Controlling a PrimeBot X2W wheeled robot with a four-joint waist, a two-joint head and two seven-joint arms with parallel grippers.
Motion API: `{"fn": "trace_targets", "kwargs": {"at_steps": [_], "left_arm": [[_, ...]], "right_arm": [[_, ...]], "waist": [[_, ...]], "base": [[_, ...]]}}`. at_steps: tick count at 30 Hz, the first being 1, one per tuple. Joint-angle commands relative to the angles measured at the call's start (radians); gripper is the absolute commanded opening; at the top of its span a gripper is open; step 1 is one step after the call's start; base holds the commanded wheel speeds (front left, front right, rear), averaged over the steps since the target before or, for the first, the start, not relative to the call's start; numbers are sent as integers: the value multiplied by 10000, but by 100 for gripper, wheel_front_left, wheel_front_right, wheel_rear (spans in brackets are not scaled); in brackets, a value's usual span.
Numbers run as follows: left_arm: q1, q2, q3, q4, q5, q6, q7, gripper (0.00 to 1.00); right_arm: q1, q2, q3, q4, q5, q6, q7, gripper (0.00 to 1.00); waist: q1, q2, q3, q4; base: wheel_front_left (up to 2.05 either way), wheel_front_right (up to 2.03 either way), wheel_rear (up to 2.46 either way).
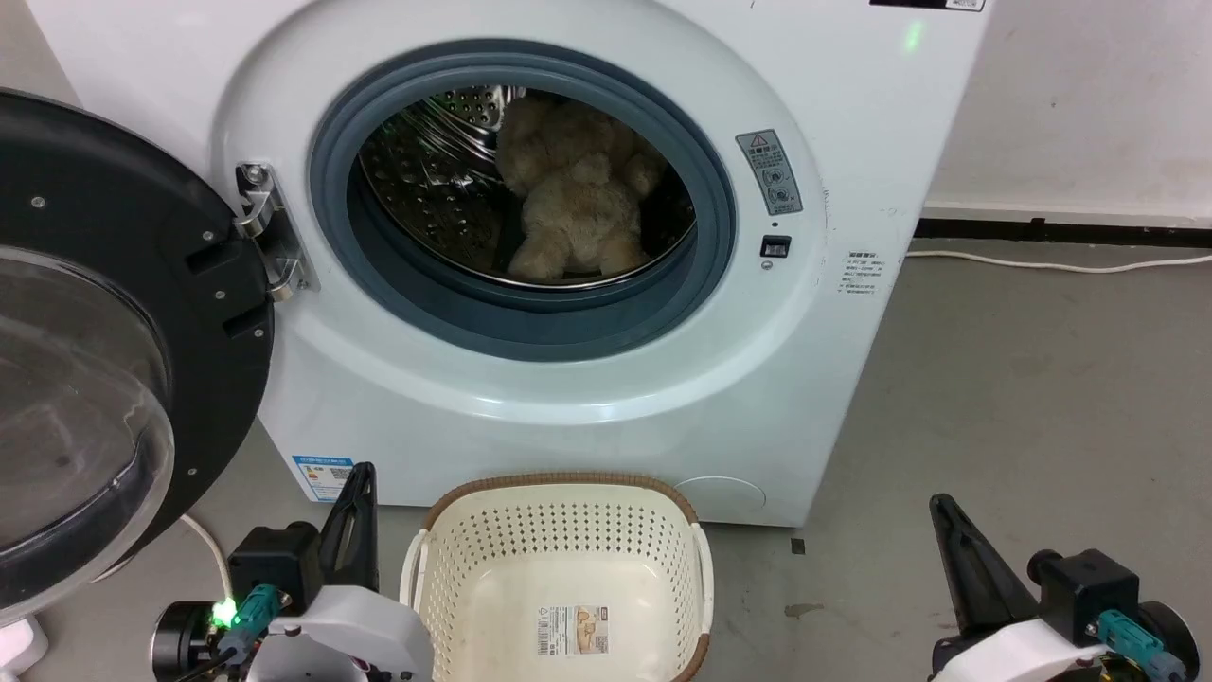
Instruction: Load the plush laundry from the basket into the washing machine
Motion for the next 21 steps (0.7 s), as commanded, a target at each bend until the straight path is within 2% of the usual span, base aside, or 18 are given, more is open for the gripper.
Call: {"fn": "trace_targets", "kwargs": {"at_steps": [1, 21], "left_arm": [[141, -57, 74, -66, 136, -62, 50, 0], [175, -347, 407, -258, 830, -296, 304, 0]], "right_arm": [[-198, -2, -25, -75, -101, -5, 38, 0], [-361, -2, -39, -194, -396, -6, 405, 0]], "waist": [[1, 0, 2, 2], [0, 0, 44, 32]], "base": [[0, 0, 0], [0, 0, 0]]}}
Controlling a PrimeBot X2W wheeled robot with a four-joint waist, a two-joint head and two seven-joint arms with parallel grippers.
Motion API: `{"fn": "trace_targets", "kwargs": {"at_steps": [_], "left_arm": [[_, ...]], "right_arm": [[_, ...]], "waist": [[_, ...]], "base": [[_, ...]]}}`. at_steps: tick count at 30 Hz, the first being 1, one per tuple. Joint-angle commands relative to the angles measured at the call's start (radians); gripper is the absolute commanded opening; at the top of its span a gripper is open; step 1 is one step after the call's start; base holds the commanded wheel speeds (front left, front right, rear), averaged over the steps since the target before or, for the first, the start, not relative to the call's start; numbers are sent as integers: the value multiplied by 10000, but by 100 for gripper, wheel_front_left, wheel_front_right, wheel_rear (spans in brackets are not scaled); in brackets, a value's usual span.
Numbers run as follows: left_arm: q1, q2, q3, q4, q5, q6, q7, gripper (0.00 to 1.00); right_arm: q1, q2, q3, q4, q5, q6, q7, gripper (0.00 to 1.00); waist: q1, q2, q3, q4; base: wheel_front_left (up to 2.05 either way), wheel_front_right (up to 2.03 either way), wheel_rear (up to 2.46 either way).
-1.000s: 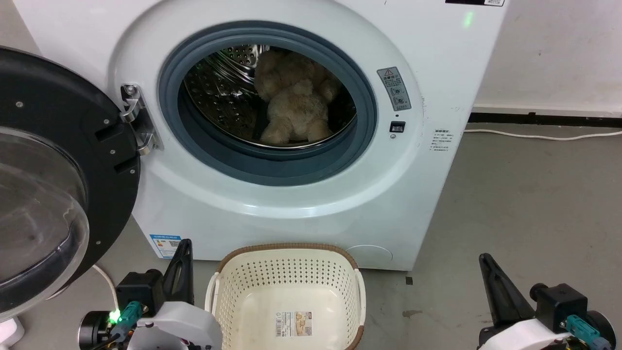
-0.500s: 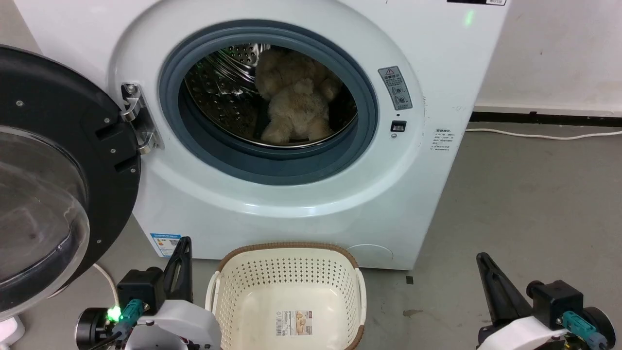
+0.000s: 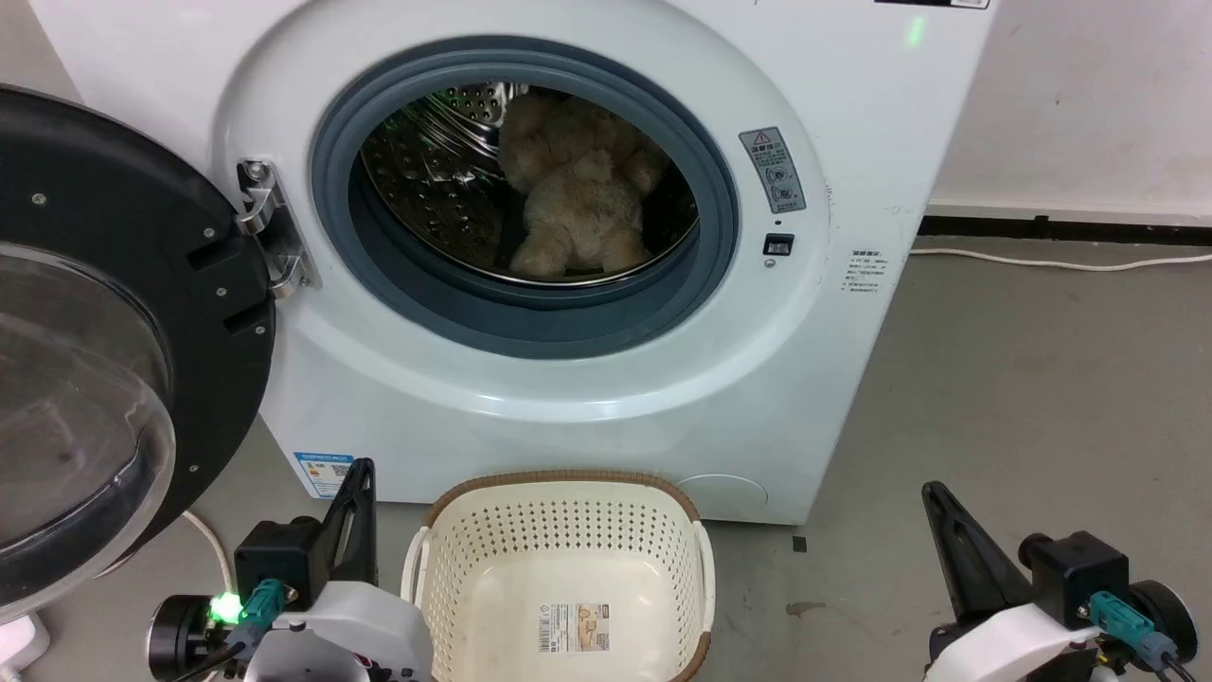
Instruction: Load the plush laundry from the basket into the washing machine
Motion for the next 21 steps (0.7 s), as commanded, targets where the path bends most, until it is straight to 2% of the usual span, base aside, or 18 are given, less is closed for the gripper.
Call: {"fn": "trace_targets", "kwargs": {"at_steps": [1, 21], "left_arm": [[169, -51, 71, -70, 134, -49, 58, 0], [196, -281, 337, -223, 686, -235, 260, 0]], "right_arm": [[-138, -2, -28, -77, -94, -7, 66, 0], [-267, -2, -39, -172, -329, -7, 358, 0]], "waist": [[-1, 0, 2, 2], [-1, 0, 36, 26]], "base": [[0, 0, 0], [0, 0, 0]]}}
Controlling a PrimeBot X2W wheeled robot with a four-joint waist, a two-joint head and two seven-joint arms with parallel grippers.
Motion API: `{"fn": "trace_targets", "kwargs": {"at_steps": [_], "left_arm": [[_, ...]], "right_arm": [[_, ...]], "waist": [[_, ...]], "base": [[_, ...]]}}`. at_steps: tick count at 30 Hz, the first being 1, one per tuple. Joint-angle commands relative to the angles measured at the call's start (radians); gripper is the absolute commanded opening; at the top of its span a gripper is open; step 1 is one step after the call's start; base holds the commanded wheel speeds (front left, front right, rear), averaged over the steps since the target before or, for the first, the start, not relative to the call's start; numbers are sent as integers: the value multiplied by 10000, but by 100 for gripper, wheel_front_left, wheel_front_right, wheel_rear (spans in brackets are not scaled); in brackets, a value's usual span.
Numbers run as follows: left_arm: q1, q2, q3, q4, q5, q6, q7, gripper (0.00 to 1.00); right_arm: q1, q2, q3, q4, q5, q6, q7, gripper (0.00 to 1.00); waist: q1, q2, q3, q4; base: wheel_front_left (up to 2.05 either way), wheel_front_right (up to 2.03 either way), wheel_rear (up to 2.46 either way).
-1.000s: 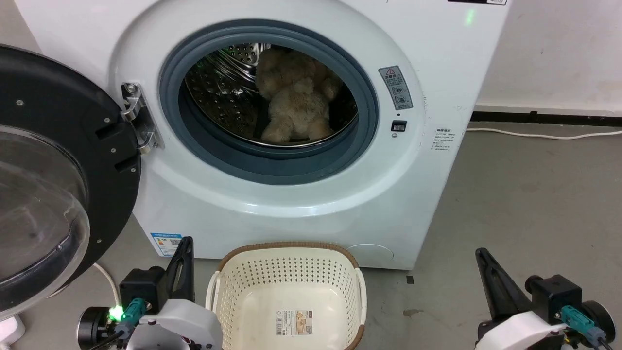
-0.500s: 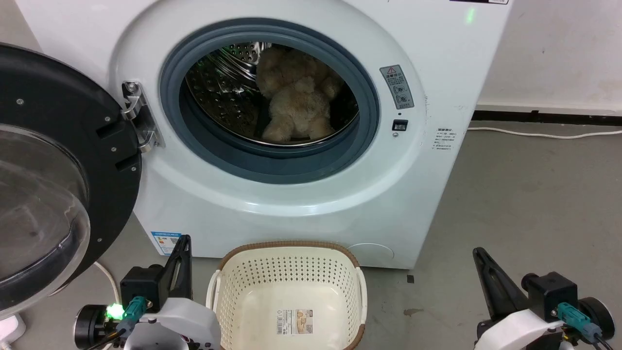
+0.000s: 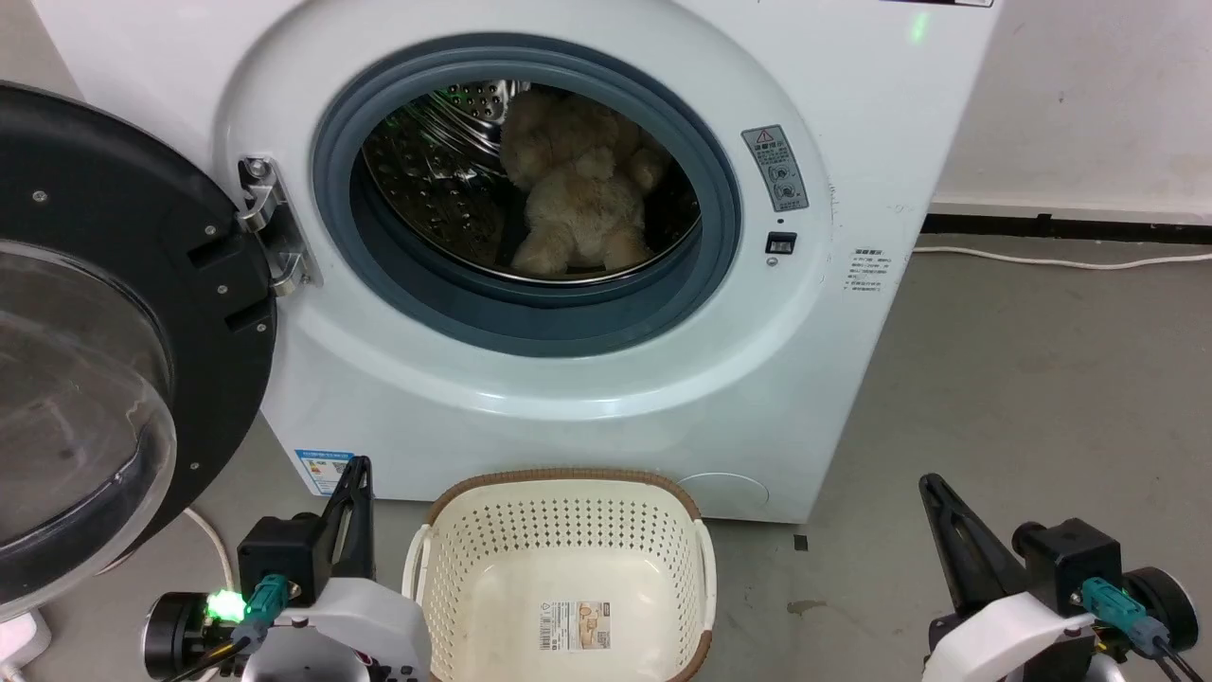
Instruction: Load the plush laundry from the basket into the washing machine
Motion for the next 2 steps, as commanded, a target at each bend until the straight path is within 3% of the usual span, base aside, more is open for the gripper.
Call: {"fn": "trace_targets", "kwargs": {"at_steps": [1, 2], "left_arm": [[185, -11, 24, -55, 87, -53, 3, 0], [185, -11, 24, -55, 87, -53, 3, 0]], "right_arm": [[-118, -2, -30, -49, -78, -7, 5, 0], [-118, -2, -30, -49, -78, -7, 5, 0]], "waist": [[1, 0, 0, 0], [1, 0, 0, 0]], "base": [[0, 0, 0], [0, 0, 0]]}}
